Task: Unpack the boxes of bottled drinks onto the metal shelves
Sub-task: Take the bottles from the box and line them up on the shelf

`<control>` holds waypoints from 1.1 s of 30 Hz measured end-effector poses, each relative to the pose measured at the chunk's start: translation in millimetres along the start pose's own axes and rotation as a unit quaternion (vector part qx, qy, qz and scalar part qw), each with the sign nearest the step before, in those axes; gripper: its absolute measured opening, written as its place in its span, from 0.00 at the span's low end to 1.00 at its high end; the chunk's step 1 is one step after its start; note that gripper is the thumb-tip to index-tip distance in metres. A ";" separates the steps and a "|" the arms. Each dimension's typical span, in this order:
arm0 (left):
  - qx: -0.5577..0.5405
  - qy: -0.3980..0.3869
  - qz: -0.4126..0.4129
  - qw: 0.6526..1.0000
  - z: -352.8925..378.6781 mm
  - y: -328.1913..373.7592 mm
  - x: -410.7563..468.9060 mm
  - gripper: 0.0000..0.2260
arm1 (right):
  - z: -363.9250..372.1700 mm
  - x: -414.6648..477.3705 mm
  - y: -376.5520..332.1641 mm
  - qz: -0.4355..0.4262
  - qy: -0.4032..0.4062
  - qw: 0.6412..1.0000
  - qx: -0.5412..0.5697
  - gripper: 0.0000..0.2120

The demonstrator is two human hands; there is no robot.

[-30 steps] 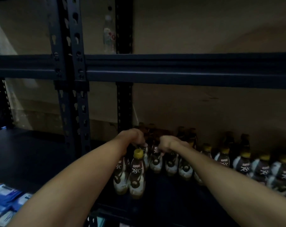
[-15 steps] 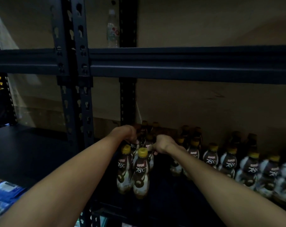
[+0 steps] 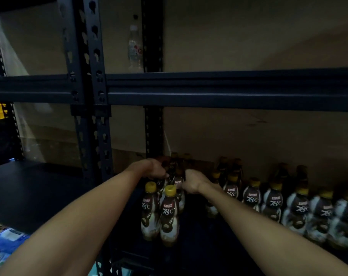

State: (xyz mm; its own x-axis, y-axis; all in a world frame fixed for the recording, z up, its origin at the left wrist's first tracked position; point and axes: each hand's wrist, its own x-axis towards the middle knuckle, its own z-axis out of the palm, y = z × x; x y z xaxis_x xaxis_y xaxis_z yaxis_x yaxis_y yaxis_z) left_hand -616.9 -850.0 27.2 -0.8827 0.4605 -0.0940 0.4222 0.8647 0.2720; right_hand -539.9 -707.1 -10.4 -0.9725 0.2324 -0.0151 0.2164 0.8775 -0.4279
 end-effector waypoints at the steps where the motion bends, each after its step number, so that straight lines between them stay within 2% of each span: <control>1: -0.009 0.007 -0.001 1.000 -3.2 2.7 -3.8 0.24 | -1.9 -3.5 1.4 -0.003 0.008 1.000 0.010 0.22; 4: -0.022 0.044 -0.012 0.999 -9.4 13.2 -16.2 0.22 | -12.3 -18.0 6.2 -0.012 0.046 0.998 0.039 0.21; 6: -0.024 0.074 0.011 0.997 -11.0 29.9 -24.4 0.22 | -24.8 -31.1 14.5 -0.017 0.079 0.996 0.044 0.18; 8: -0.013 0.104 0.045 0.993 -9.9 52.5 -35.3 0.16 | -41.2 -45.2 28.4 -0.008 0.103 0.993 0.050 0.14; 10: 0.000 0.129 0.097 0.987 -4.6 74.5 -37.1 0.11 | -58.2 -59.0 44.9 0.009 0.121 0.991 0.050 0.17; 12: 0.007 0.116 0.112 0.987 6.3 92.3 -29.1 0.14 | -71.1 -67.2 62.2 0.028 0.131 0.990 0.044 0.17; 15: -0.003 0.060 0.109 0.992 26.2 121.5 -26.3 0.24 | -79.6 -72.4 81.1 0.054 0.120 0.991 0.021 0.14; 18: -0.001 -0.005 0.073 0.997 45.2 141.6 -27.9 0.23 | -75.0 -69.4 91.3 0.068 0.070 0.995 0.009 0.13; 20: 0.002 0.006 0.078 0.997 54.8 144.0 -22.0 0.22 | -67.9 -65.6 96.0 0.075 0.034 0.997 -0.005 0.10; 23: 0.007 0.028 0.067 0.997 62.3 138.5 -12.2 0.17 | -62.0 -61.1 101.4 0.069 0.042 0.996 -0.031 0.07; 27: 0.023 0.036 0.074 0.996 58.5 135.0 -14.6 0.18 | -61.3 -61.6 103.4 0.046 0.051 0.997 -0.023 0.11; 31: 0.037 0.026 0.104 0.994 51.1 137.0 -25.1 0.20 | -63.5 -78.3 108.1 0.030 0.067 0.997 0.028 0.23; 33: 0.038 0.029 0.135 0.990 51.7 136.0 -32.0 0.18 | -64.3 -94.3 112.5 0.015 0.072 0.996 0.045 0.25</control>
State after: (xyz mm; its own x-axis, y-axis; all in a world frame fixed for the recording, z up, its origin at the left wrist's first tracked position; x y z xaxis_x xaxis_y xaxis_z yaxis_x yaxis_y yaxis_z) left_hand -520.6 -736.8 17.6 -0.7444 0.6672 0.0280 0.6574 0.7248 0.2059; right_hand -418.2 -603.4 1.1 -0.9420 0.3209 0.0981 0.2297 0.8298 -0.5086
